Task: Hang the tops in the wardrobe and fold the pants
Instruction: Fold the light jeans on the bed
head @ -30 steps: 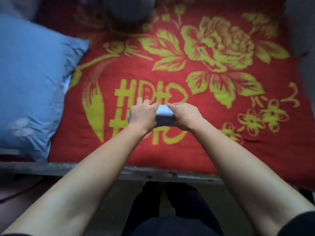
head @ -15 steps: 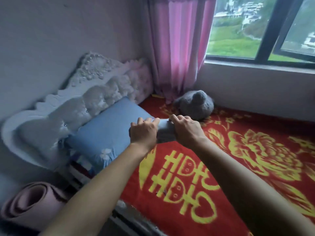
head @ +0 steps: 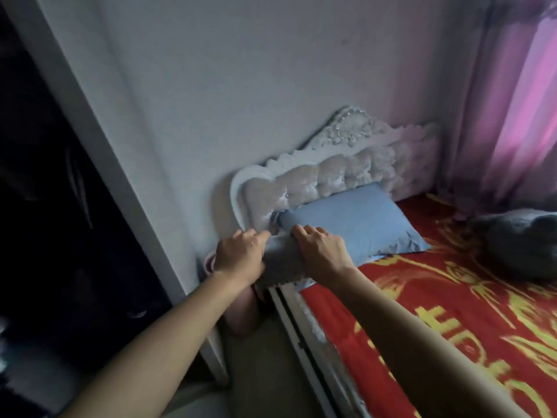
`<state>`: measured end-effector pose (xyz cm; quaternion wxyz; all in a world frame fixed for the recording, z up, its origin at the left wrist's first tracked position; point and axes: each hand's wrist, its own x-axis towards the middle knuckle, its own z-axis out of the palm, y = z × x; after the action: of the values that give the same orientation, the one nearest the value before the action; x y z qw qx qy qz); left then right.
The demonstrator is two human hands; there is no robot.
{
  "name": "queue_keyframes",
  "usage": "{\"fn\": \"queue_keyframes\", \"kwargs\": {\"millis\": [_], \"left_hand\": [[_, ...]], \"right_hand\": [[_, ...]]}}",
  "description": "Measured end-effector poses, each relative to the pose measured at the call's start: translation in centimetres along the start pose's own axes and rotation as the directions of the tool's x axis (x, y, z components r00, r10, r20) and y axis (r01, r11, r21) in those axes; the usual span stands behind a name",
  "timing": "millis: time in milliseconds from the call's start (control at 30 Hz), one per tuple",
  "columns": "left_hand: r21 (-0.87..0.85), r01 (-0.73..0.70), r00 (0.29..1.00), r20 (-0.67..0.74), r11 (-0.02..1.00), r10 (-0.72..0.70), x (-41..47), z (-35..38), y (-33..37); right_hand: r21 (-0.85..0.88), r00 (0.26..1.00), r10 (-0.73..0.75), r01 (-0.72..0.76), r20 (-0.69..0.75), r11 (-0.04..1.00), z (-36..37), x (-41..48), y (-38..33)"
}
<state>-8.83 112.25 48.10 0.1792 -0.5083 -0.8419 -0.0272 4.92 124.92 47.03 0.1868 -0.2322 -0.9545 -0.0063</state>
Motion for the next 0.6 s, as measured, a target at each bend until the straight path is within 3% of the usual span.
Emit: {"fn": "queue_keyframes", "kwargs": {"millis": [233,433,600], "left_hand": [[0.009,0.228,0.972,-0.063,0.974,-0.227,-8.2,-3.7,-18.6],[0.126,0.335,0.939,-0.133,0.934,-0.318,-15.2,-7.3,-35.4],[0.217,0.379,0.906,-0.283,0.9,-0.314,-17.8,-13.1,-46.6]], "right_hand": [[0.038,0.959,-0.278,0.281,-0.061,0.959,-0.1,7.5,-18.7],[0.01,0.899,-0.428,0.431,-0.093,0.902,0.5,13.6,-36.6],[0.006,0.845,-0.485,0.499,-0.225,0.867,-2.6,19.2,-47.9]]}}
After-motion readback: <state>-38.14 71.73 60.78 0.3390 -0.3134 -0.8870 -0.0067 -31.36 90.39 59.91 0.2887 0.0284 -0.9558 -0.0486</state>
